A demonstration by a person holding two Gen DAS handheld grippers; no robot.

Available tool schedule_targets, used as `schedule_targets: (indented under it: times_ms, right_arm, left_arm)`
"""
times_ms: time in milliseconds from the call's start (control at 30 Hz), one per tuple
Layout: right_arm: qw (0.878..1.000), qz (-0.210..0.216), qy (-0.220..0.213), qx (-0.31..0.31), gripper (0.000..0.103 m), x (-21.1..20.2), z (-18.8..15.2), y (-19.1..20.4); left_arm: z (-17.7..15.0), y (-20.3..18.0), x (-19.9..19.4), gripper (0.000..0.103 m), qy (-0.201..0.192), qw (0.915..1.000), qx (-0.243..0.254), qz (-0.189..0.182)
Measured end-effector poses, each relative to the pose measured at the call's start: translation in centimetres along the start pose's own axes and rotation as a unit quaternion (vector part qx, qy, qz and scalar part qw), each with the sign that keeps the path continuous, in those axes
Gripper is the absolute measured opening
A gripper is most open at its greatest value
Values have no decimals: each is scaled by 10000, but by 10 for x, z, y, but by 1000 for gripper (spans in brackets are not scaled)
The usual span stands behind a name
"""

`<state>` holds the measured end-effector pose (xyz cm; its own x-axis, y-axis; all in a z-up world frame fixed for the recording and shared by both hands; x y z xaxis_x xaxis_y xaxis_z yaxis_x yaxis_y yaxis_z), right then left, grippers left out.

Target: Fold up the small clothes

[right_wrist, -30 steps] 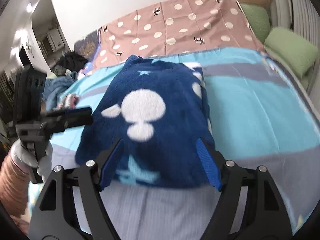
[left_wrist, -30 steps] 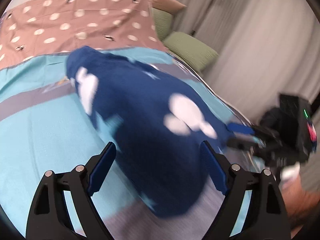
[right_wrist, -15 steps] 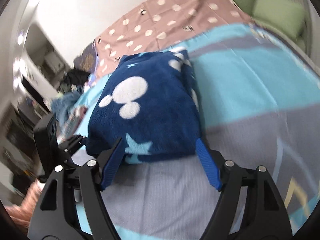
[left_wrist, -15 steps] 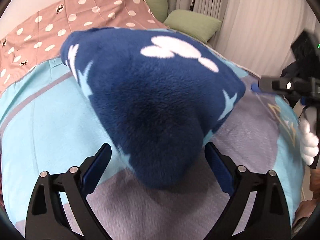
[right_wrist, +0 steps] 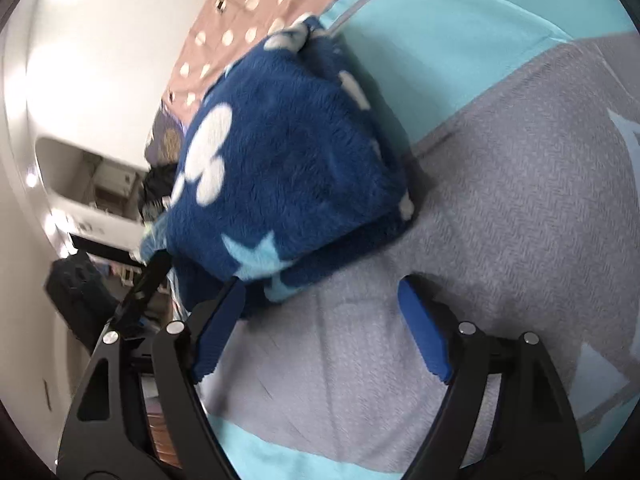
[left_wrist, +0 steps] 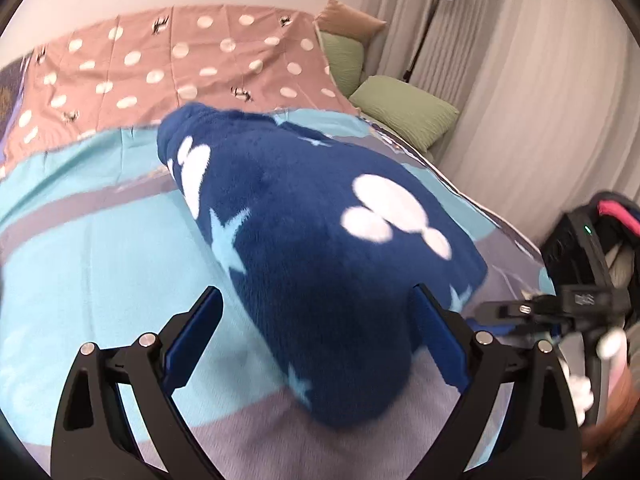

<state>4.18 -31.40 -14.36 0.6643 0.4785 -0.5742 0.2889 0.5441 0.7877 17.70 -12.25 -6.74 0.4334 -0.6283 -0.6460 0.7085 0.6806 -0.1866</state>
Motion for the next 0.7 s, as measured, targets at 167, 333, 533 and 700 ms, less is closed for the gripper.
schedule_targets:
  times_ms: [167, 333, 533, 700]
  right_arm:
    - [9982, 235, -217, 509, 91, -2, 3, -5]
    - [9946, 273, -540, 840, 101, 4, 17, -1]
    - [9927, 11, -884, 817, 101, 24, 33, 9]
    - [9940, -93, -959, 520, 101, 28, 33, 9]
  left_arm:
    - [-11, 11, 24, 102, 269, 9976, -483, -410]
    - [-19, 10, 28, 102, 369, 9973, -463, -438]
    - [-20, 12, 33, 102, 344, 9964, -545, -556]
    - [-17, 26, 33, 102, 323, 9856, -1134, -1212]
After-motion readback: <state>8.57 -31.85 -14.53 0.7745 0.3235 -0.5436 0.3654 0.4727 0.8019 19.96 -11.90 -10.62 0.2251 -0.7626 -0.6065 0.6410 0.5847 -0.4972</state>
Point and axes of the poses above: each gripper's, at about its wrist camera, not at the fingertips, and x roughly the way its jaws point, y to its left, z to its top, the point moved 4 cm from there along x, roughly the way its jaws point, and after that the axes turned 3 degrees about x, right-handed, at the moved point
